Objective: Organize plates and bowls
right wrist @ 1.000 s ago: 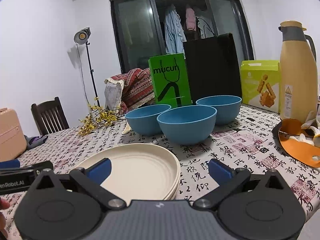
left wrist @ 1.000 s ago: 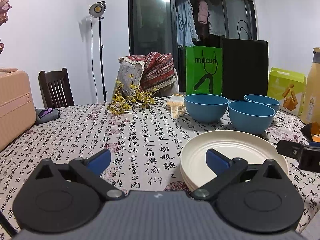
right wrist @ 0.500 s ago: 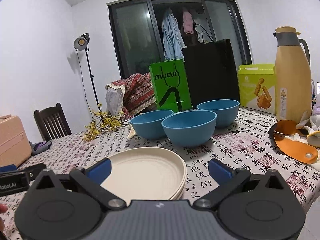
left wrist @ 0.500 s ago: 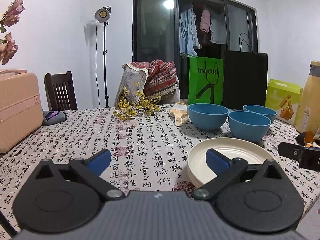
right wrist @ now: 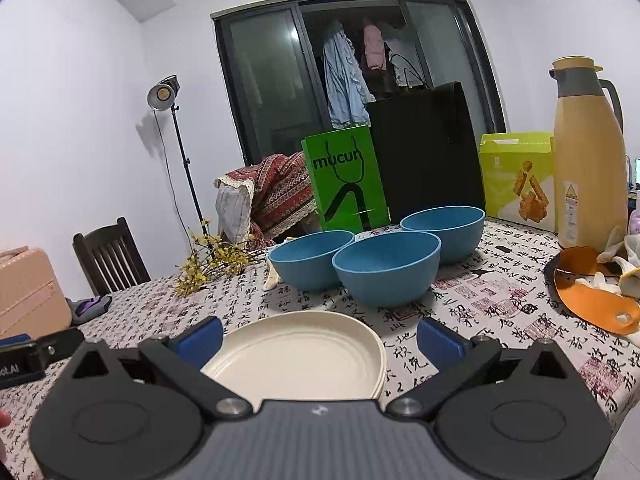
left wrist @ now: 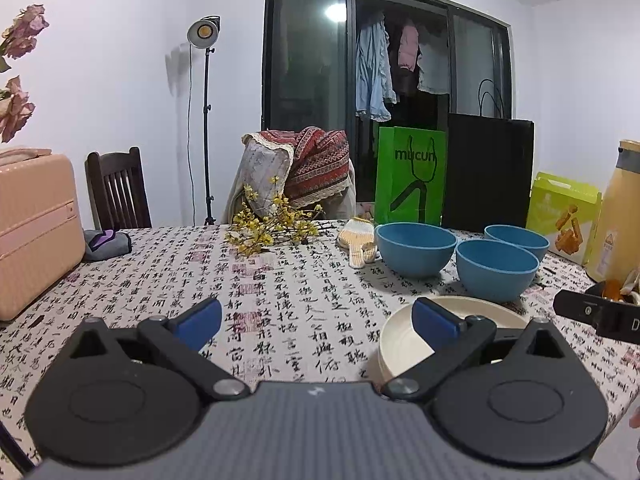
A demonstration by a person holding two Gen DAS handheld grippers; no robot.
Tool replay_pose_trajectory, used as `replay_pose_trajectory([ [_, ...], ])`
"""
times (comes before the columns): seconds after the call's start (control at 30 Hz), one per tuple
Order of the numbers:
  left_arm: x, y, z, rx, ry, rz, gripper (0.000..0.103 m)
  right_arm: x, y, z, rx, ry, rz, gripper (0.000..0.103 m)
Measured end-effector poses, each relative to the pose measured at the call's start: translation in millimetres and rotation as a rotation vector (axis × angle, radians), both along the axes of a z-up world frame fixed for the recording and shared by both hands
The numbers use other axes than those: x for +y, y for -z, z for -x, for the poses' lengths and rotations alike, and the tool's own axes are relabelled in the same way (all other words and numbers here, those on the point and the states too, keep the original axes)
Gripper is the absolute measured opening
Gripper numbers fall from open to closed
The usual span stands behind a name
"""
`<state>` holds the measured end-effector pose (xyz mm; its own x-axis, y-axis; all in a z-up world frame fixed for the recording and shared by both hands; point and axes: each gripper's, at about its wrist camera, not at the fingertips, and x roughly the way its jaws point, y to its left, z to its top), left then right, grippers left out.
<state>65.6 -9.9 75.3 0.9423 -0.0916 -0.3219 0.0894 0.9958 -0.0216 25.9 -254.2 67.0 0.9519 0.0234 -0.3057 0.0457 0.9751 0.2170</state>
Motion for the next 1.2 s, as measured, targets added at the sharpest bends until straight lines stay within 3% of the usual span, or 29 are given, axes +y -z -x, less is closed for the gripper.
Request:
replay_pose_trajectory([
  [0.33, -20, -28, -38, 0.006, 0.046, -0.005, 0.103, -15, -25, -36, -0.008, -0.019, -0.02, 0.103],
  [0.73, -49, -42, -111, 0.084, 0.071, 0.013, 0.103, -35, -51, -106, 0.016, -0.021, -0.037, 0.103],
  [1.2, -70, -48, -182, 0.17, 0.049, 0.106, 0.103, -44, -67, -176, 0.047, -0.01, -0.034, 0.103],
])
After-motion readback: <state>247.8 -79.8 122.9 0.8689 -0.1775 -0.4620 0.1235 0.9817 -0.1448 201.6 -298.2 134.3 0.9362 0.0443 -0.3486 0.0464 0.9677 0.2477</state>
